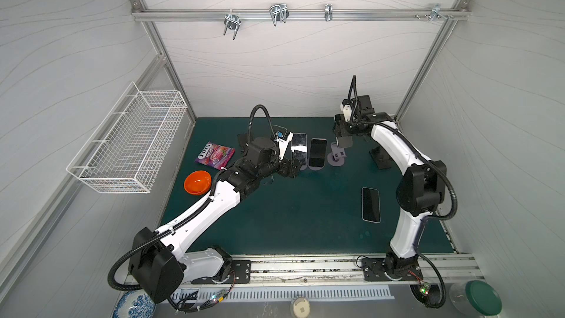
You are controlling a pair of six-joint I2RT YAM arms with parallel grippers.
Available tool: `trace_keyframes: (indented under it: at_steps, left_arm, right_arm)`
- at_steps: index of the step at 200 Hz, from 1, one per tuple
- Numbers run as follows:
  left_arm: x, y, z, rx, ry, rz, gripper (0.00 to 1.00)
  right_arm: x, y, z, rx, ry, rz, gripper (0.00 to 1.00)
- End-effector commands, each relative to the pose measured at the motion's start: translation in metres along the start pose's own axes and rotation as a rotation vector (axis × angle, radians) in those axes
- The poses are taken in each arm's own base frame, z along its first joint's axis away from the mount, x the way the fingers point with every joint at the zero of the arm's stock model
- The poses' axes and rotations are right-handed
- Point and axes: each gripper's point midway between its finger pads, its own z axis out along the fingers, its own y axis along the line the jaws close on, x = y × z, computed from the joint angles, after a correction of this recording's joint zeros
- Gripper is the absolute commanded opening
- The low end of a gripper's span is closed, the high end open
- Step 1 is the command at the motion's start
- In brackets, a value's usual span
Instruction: Remove the phone from the phone stand
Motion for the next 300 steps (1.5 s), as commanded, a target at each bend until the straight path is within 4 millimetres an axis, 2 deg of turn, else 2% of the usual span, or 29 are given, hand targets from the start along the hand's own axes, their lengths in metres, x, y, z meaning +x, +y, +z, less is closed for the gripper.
trace_keyframes:
  at_steps: [1,60,127,146,160,172,212,300]
  left_arm:
    - [-0.011,-0.006,-0.008,0.021,-0.02,-0.043,0.99]
    - [-0.018,-0.007,-0.017,0.006,-0.022,-0.127,0.99]
    - [-0.014,-0.048,-0.015,0.005,-0.002,-0.08,0.99]
    - [-0.013,-0.062,-0.021,0.011,0.005,-0.065,0.99]
    - [-0.01,-0.071,-0.025,0.018,0.013,-0.062,0.99]
    - [-0.006,-0.075,-0.027,0.019,0.021,-0.066,0.99]
    - [0.002,-0.086,-0.032,0.006,0.036,-0.067,0.99]
    - [0.019,-0.097,-0.036,-0.004,0.052,-0.12,0.99]
  right_arm:
    - [-0.012,0.007,-0.035,-0.034,-0.076,0.036,0.45]
    - [0.004,0.014,-0.079,-0.056,-0.121,0.055,0.35]
    - [0.038,0.017,-0.118,-0.086,-0.137,0.084,0.31]
    - [0.05,0.021,-0.125,-0.104,-0.14,0.097,0.18]
    - [0.062,0.022,-0.126,-0.11,-0.126,0.118,0.13]
    - [0.071,0.022,-0.129,-0.112,-0.114,0.139,0.0]
    - [0.098,0.025,-0.141,-0.114,-0.097,0.187,0.0]
    - [0.136,0.037,-0.161,-0.151,-0.046,0.248,0.0]
